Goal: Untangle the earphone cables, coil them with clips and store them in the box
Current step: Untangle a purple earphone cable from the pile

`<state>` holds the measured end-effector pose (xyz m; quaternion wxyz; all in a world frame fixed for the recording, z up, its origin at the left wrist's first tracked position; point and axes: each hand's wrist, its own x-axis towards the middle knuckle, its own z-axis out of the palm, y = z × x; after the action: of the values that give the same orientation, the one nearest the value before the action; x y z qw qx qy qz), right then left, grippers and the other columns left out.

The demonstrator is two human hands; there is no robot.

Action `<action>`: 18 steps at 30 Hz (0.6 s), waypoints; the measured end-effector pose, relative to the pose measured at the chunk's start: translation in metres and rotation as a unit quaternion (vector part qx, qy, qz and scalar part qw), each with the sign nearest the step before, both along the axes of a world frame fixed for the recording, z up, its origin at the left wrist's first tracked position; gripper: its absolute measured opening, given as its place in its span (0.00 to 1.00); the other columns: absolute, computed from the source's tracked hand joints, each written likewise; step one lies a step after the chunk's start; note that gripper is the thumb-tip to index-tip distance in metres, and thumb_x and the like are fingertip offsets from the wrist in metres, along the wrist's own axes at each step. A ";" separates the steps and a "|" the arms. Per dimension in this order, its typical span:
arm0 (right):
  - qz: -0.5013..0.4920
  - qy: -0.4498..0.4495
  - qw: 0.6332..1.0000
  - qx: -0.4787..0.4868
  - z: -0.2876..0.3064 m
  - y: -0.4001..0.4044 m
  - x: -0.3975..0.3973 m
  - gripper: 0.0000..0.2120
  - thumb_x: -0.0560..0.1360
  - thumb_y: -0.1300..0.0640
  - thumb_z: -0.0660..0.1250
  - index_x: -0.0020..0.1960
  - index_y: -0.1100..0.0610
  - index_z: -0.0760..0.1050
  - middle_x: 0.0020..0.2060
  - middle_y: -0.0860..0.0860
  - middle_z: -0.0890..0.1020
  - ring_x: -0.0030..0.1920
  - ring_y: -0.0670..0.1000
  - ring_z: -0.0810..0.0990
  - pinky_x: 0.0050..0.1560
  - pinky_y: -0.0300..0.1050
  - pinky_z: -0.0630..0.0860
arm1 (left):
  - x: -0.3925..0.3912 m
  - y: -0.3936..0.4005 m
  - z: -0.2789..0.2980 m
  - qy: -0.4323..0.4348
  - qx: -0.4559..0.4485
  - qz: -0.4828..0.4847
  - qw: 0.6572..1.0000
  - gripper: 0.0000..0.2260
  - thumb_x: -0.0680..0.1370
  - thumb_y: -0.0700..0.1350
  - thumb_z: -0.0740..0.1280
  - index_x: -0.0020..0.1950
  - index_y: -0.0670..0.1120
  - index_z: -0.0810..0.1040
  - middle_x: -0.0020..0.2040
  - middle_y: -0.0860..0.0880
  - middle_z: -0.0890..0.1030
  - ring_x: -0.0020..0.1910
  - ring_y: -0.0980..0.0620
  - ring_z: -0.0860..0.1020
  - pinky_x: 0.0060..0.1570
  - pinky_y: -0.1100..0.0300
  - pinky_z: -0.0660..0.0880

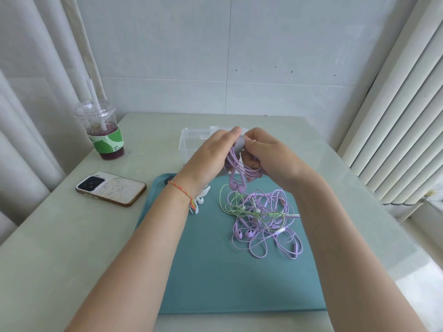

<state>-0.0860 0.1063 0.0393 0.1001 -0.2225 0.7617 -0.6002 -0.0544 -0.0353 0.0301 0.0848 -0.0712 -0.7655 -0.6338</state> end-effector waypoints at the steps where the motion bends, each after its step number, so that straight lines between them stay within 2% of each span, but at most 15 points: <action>1: -0.001 -0.002 1.000 0.001 -0.001 -0.003 0.001 0.06 0.83 0.58 0.55 0.51 0.60 0.66 0.23 0.47 0.68 0.23 0.45 0.65 0.27 0.40 0.63 | 0.000 0.000 -0.001 -0.007 0.005 -0.013 1.000 0.34 0.71 0.68 0.62 0.46 0.34 0.72 0.35 0.40 0.71 0.35 0.48 0.71 0.36 0.55 0.68; 2: 0.001 0.001 1.000 0.005 -0.002 -0.005 0.001 0.06 0.83 0.58 0.55 0.50 0.60 0.66 0.23 0.47 0.68 0.23 0.45 0.64 0.27 0.39 0.63 | -0.001 0.000 -0.002 -0.014 0.022 -0.009 1.000 0.32 0.70 0.68 0.65 0.45 0.36 0.72 0.36 0.41 0.73 0.34 0.47 0.73 0.33 0.56 0.70; 4: 0.009 0.019 1.000 0.020 -0.003 -0.009 0.003 0.07 0.82 0.58 0.56 0.46 0.59 0.67 0.24 0.47 0.68 0.24 0.46 0.65 0.27 0.39 0.64 | -0.003 -0.001 -0.006 -0.027 0.083 0.020 0.996 0.19 0.70 0.60 0.71 0.46 0.45 0.74 0.42 0.44 0.79 0.38 0.45 0.79 0.30 0.56 0.73; 6: -0.005 0.031 0.999 0.032 -0.005 -0.015 0.004 0.06 0.81 0.56 0.58 0.49 0.58 0.69 0.24 0.47 0.70 0.24 0.48 0.67 0.26 0.39 0.67 | -0.003 0.000 -0.009 -0.043 0.153 0.023 0.987 0.11 0.74 0.51 0.72 0.50 0.46 0.78 0.47 0.44 0.82 0.40 0.40 0.80 0.29 0.54 0.76; 7: -0.020 0.033 0.999 0.033 -0.007 -0.018 0.005 0.06 0.82 0.55 0.59 0.52 0.58 0.69 0.24 0.48 0.71 0.24 0.48 0.69 0.26 0.39 0.68 | -0.002 0.000 -0.008 -0.049 0.191 0.016 0.980 0.09 0.75 0.49 0.70 0.51 0.46 0.79 0.49 0.42 0.83 0.40 0.37 0.80 0.30 0.49 0.77; 9: -0.043 0.038 0.998 0.028 -0.011 -0.023 0.004 0.06 0.81 0.54 0.60 0.51 0.58 0.68 0.24 0.48 0.72 0.23 0.47 0.71 0.26 0.39 0.71 | -0.004 -0.001 -0.010 -0.057 0.252 0.000 0.966 0.11 0.77 0.52 0.68 0.51 0.45 0.79 0.47 0.38 0.82 0.39 0.33 0.78 0.33 0.40 0.76; 12: -0.037 0.029 0.999 0.007 -0.017 -0.028 0.003 0.03 0.81 0.58 0.61 0.51 0.57 0.69 0.28 0.49 0.75 0.27 0.48 0.73 0.32 0.45 0.76 | -0.008 -0.007 -0.010 -0.077 0.345 0.004 0.935 0.13 0.81 0.54 0.62 0.48 0.44 0.74 0.36 0.38 0.77 0.35 0.40 0.76 0.36 0.47 0.74; 15: -0.029 0.007 0.999 -0.017 -0.021 -0.030 0.003 0.02 0.80 0.61 0.61 0.53 0.58 0.70 0.35 0.56 0.77 0.30 0.52 0.74 0.36 0.49 0.77 | -0.015 -0.015 -0.013 -0.088 0.452 0.044 0.887 0.16 0.81 0.54 0.61 0.39 0.46 0.69 0.36 0.44 0.72 0.33 0.46 0.75 0.40 0.52 0.73; 18: -0.048 -0.011 0.998 -0.028 -0.023 -0.034 0.004 0.01 0.80 0.61 0.61 0.51 0.59 0.70 0.36 0.57 0.77 0.28 0.51 0.74 0.35 0.46 0.77 | -0.018 -0.019 -0.015 -0.077 0.515 0.052 0.852 0.17 0.82 0.54 0.60 0.37 0.45 0.67 0.36 0.46 0.76 0.38 0.47 0.79 0.42 0.54 0.79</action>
<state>-0.0820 0.0721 0.0160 0.0730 -0.1818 0.7530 -0.6282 -0.0728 -0.0546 0.0146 0.0830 0.0710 -0.3367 -0.9353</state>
